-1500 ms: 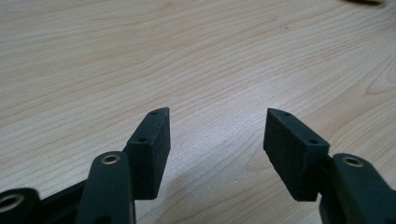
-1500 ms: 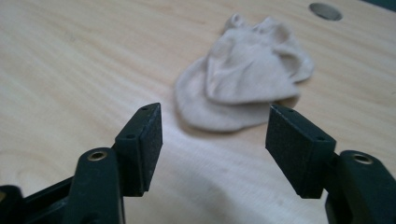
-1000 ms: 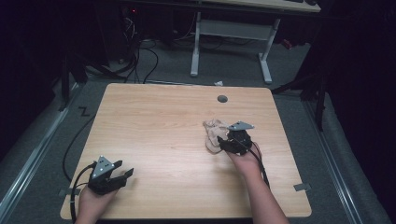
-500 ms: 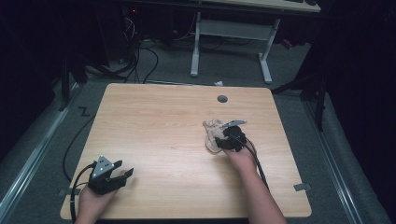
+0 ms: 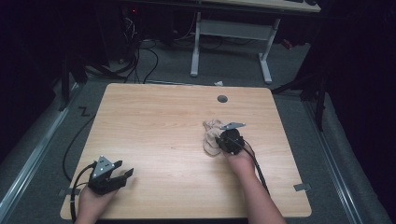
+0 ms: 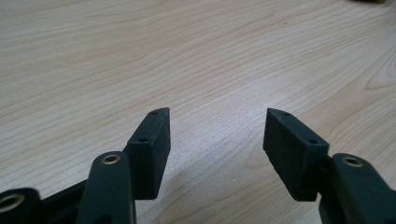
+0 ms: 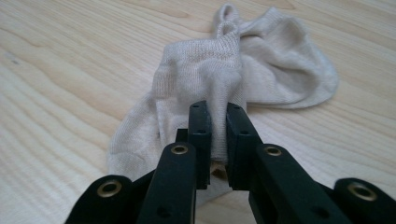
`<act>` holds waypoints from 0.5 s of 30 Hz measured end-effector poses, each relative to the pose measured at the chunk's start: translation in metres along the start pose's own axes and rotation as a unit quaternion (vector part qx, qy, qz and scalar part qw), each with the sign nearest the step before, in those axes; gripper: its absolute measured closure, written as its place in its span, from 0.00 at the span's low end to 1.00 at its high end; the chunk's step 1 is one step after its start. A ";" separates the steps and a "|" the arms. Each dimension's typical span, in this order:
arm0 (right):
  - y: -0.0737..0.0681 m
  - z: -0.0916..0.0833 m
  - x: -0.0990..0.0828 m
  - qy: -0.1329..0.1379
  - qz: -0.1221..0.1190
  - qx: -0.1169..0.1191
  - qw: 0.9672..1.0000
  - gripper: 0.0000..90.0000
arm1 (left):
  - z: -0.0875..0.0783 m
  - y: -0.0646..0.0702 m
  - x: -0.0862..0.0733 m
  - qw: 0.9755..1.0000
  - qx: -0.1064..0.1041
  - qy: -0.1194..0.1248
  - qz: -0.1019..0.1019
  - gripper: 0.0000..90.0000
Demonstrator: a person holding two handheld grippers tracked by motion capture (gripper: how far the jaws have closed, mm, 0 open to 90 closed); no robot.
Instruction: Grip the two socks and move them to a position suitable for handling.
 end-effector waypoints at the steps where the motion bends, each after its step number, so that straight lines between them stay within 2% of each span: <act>1: -0.002 -0.001 -0.002 0.002 0.001 0.002 1.000 0.92 | 0.000 0.000 0.000 1.000 -0.001 0.000 0.000 0.47; 4: -0.008 -0.007 -0.009 0.001 0.003 0.008 1.000 0.92 | 0.000 0.001 0.000 1.000 0.000 0.001 -0.001 0.47; 9: -0.020 -0.018 -0.020 0.015 -0.002 0.018 1.000 0.92 | 0.000 0.002 0.001 1.000 -0.001 0.002 0.000 0.47; 12: -0.033 -0.028 -0.033 0.021 -0.003 0.034 0.999 0.92 | 0.000 0.003 0.002 1.000 -0.004 0.003 -0.001 0.47; 14: -0.036 -0.030 -0.036 0.021 -0.003 0.036 0.999 0.92 | 0.000 0.003 0.003 1.000 -0.006 0.004 -0.001 0.47; 15: -0.044 -0.034 -0.042 0.022 -0.003 0.047 0.999 0.92 | 0.001 0.005 0.003 1.000 -0.006 0.005 -0.001 0.47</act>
Point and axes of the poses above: each handheld gripper's, and its own axes: z roughly forward along the jaws, x roughly out of its top, y roughly to its right, the point moved 3 cm from there along z, roughly forward along the jaws, and after that the axes turned 12 degrees about z, right-handed, at the moved point
